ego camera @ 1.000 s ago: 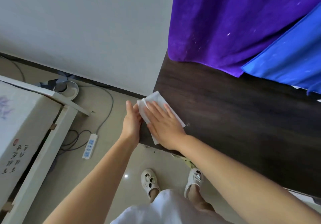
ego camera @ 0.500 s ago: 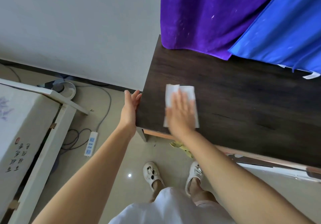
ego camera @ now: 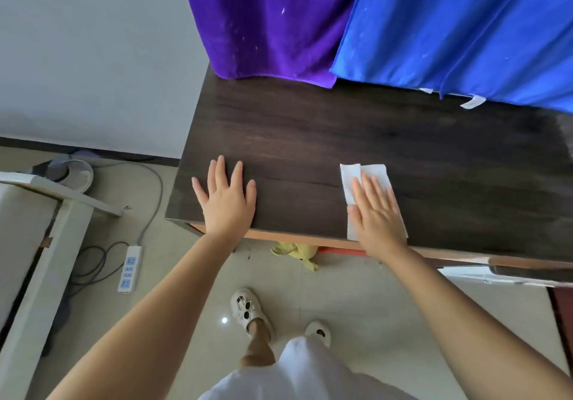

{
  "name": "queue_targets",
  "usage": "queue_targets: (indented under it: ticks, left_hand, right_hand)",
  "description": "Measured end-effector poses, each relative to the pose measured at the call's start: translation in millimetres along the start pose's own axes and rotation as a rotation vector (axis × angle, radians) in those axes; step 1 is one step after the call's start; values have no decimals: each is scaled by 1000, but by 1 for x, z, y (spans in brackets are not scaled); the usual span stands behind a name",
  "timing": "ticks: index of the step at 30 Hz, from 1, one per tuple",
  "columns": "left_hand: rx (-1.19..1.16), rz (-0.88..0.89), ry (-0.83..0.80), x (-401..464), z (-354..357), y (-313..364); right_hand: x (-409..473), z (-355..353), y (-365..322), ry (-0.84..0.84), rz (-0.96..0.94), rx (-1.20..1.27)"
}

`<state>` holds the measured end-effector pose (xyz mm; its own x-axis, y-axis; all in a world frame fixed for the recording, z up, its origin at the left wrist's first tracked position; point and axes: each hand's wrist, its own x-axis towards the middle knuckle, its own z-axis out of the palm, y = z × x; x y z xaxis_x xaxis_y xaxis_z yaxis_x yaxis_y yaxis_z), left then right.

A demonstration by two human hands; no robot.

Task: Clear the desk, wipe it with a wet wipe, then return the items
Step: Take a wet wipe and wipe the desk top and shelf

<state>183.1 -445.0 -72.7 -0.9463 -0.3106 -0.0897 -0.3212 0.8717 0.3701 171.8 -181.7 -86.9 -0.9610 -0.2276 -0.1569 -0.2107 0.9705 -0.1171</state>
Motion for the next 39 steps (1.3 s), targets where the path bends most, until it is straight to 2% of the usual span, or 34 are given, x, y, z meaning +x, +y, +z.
queue_targets:
  ticks: [4,7,9,12,14,17,19,23,29,31,33,35,39]
  left_hand:
    - [77,133,6,-9,21,36]
    - [108,128,31,-11,27,44]
    - [118,122,41,-10,25,43]
    - [120,139,36,-8,24,40]
    - [103,139,60,-7,25,40]
    - [77,126,95,-5,27,41]
    - [84,149,87,-3,29,46]
    - [81,320,16,5,38,80]
    - [48,568,-102,4,64,155]
    - [37,634,-108,2,71,172]
    - [30,664,-131,-2,77,185]
    - [21,673,-146,-5,81,196]
    - [21,679,-119,-11,91,218]
  right_hand:
    - [-24,-10,89,25,290,-2]
    - [-19,-12,74,25,475,69]
    - [-7,-9,33,22,365,95]
    - [21,-4,-35,-11,29,84]
    - [43,-4,-70,-66,-127,77]
    - [70,-8,-87,-114,-330,33]
    - [79,-13,-66,-108,-345,18]
    - [71,-24,26,-85,-52,41]
    - [0,-21,171,-39,424,-64]
    - [-22,-18,183,-40,595,-61]
    - [-31,-14,164,15,667,10]
    - [-32,-9,133,83,541,29]
    - [-25,-4,98,167,95,1]
